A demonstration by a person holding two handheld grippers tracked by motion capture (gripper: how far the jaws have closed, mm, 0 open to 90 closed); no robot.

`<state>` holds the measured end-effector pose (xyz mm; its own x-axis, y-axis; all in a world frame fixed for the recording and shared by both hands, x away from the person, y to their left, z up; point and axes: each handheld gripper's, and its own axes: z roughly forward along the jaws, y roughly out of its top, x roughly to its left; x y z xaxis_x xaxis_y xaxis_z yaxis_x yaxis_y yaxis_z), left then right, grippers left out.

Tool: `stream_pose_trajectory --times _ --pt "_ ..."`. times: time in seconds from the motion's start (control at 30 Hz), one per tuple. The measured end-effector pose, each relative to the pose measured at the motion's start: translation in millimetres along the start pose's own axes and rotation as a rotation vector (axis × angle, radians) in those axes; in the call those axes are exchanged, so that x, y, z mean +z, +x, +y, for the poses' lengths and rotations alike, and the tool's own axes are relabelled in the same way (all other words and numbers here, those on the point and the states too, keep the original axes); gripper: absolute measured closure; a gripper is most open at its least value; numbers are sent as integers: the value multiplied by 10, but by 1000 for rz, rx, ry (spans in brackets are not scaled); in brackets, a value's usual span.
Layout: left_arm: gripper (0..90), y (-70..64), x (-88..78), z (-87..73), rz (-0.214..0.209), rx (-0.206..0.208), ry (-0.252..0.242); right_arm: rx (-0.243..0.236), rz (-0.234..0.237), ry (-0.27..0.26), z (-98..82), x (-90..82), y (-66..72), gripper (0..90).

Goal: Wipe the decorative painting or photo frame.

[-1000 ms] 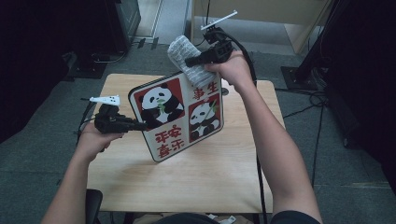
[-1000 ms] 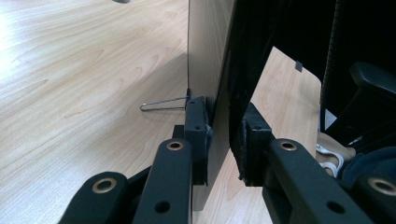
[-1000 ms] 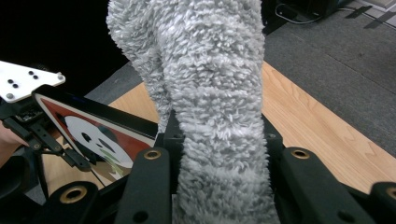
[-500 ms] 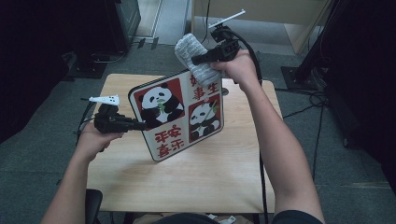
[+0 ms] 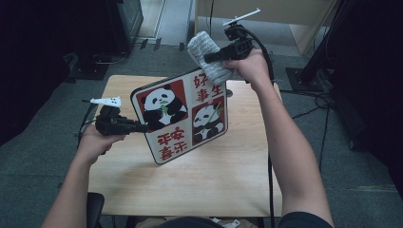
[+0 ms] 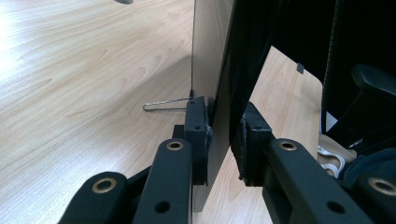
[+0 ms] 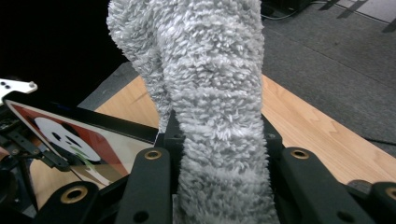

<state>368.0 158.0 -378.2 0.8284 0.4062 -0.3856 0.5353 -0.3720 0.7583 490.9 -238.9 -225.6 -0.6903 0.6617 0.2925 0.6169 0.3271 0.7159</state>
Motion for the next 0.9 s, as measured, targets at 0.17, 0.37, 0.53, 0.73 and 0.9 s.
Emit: stream_pose_trajectory --times 0.17,0.37,0.53,0.73,0.9 --pt "774 11 -3 0 -3 -3 0 2 -25 -6 -14 -43 -56 670" --pt "773 23 -6 -5 -5 -11 -3 16 -50 5 -10 -86 -128 668" --pt "772 23 -6 -5 -2 -12 -5 43 -47 -5 -55 -145 -222 661" --pt "768 33 -7 -9 -4 -18 -8 53 -79 2 -86 -204 -277 662" --pt "769 33 -6 -9 -1 -17 -9 64 -90 8 -108 -241 -323 664"
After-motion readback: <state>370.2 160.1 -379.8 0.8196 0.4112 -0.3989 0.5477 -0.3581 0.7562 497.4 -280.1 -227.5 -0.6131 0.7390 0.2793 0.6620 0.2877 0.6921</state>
